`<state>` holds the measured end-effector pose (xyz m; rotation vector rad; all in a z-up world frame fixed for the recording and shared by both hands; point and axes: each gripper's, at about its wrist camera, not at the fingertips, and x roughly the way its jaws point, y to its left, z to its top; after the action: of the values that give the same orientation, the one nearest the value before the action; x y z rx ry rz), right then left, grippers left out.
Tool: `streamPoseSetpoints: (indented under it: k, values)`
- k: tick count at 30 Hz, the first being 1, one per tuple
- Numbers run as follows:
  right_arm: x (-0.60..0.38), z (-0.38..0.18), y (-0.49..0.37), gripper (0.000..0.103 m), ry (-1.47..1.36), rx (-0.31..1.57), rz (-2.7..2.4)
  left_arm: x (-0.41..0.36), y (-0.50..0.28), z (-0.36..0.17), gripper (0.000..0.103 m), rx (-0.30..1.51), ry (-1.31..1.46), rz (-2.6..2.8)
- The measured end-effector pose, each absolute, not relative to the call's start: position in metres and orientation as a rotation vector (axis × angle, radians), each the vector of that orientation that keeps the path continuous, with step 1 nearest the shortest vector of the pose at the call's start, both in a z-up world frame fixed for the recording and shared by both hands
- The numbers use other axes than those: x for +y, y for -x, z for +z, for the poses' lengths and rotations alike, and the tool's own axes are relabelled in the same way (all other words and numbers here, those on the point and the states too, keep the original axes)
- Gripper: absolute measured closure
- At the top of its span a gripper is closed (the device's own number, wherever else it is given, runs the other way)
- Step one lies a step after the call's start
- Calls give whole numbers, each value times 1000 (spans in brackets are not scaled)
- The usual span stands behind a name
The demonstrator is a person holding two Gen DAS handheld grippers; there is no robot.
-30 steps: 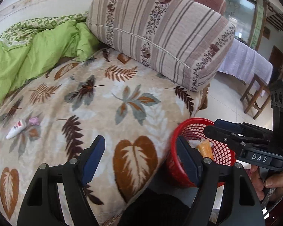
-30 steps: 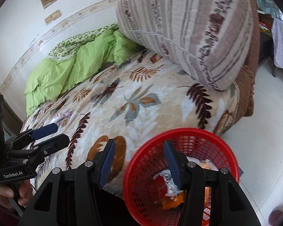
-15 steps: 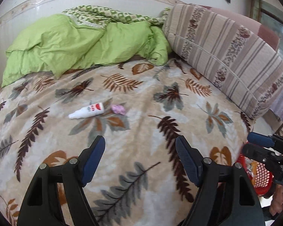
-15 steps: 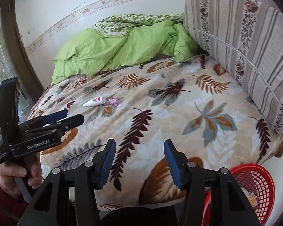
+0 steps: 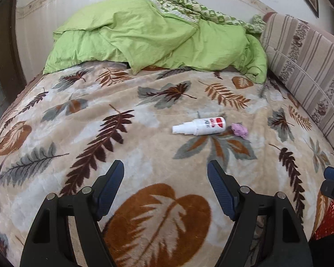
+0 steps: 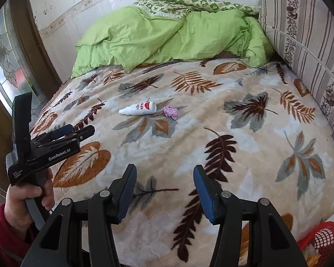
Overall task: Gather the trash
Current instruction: 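Move both open tools back over the spray bottle and purple wrapper, then grasp the purple wrapper with the right tool while the left tool grasps the white spray bottle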
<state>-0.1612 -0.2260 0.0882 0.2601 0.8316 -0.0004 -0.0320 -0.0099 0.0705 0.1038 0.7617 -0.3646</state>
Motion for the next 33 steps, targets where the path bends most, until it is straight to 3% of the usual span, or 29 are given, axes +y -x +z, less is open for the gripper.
streamPoseSetpoints:
  k: [18,19,22,33]
  values:
    - [-233,28,-5,47,-197,899,2,13,-4,59,27,851,24,-375]
    - [-234,23,-10,50,-198,903,-4,11,-4,59,27,846,21,-382]
    - [-235,9,-22,71,-197,906,-54,6,-6,60,27,833,14,-404]
    - [-258,14,-9,73,-334,876,-108,-16,-30,72,27,793,14,-436]
